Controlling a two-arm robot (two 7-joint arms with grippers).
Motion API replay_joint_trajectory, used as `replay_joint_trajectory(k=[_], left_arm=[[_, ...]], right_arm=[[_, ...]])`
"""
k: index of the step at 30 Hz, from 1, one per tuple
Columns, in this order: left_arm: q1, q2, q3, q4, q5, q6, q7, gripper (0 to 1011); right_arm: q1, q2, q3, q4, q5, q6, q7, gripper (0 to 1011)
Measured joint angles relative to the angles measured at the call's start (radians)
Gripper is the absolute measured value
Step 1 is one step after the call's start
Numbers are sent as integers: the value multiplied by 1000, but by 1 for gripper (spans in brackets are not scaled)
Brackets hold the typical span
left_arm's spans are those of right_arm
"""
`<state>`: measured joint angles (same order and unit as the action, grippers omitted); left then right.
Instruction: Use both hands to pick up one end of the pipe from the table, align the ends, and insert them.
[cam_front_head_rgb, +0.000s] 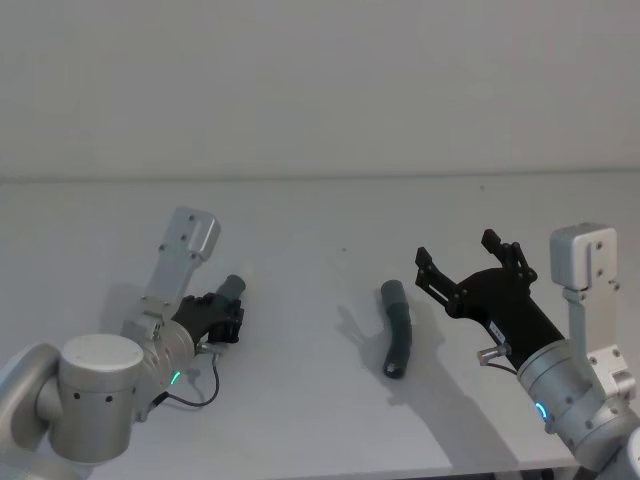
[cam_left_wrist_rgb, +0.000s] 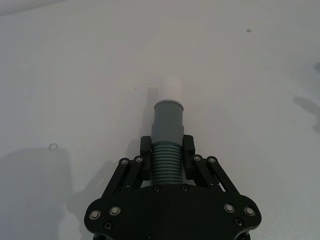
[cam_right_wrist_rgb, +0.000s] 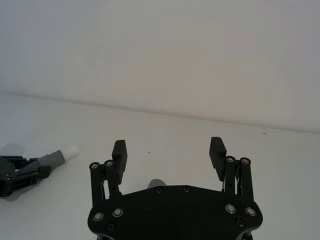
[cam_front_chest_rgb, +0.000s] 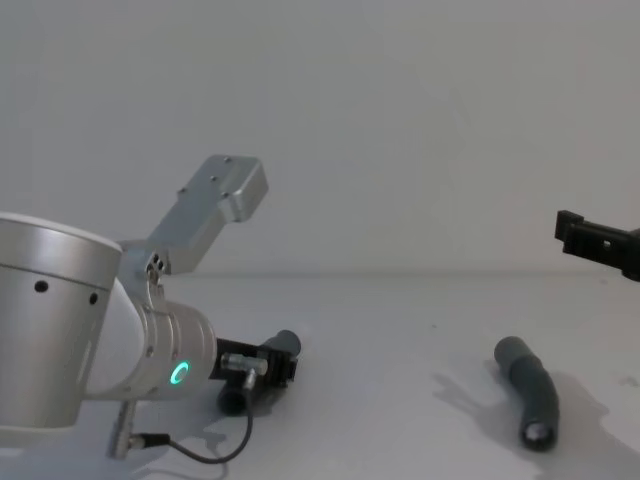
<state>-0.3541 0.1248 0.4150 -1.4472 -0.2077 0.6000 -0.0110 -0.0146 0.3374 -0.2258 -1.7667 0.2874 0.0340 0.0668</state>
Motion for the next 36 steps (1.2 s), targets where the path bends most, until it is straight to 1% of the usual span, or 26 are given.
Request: replay_joint_trajectory(k=[14,21,25,29,30,32,33,34,35,36], left_arm=[[-3,1,1,5,2,-2,-4,327],[-4,12,5,-2,6,-16,-21,327],[-9,28,7,-14,7,-33,-46,327],[-19,51,8,-35,8,-61,-88,327],[-24,62,9,-44,7,-70,-107,327],[-29,71,11,-51,7,-77,-124,327],[-35,82,12,-58,6,-84,-142,327],[-35,82,12,-58,6,-84,-142,327],[-40,93,13,-65,5,-91,-163,327],[-43,98,14,-68,5,-93,-170,327]], right_arm=[[0,0,0,0,0,0,0,1002],[0,0,0,0,0,0,0,1002],[0,0,0,0,0,0,0,1002],[0,0,0,0,0,0,0,1002],[0,0,0,0,0,0,0,1002],[0,0,0,0,0,0,0,1002],[0,0,0,0,0,0,0,1002],[0,0,0,0,0,0,0,1002],[0,0,0,0,0,0,0,1002],[0,0,0,0,0,0,0,1002]])
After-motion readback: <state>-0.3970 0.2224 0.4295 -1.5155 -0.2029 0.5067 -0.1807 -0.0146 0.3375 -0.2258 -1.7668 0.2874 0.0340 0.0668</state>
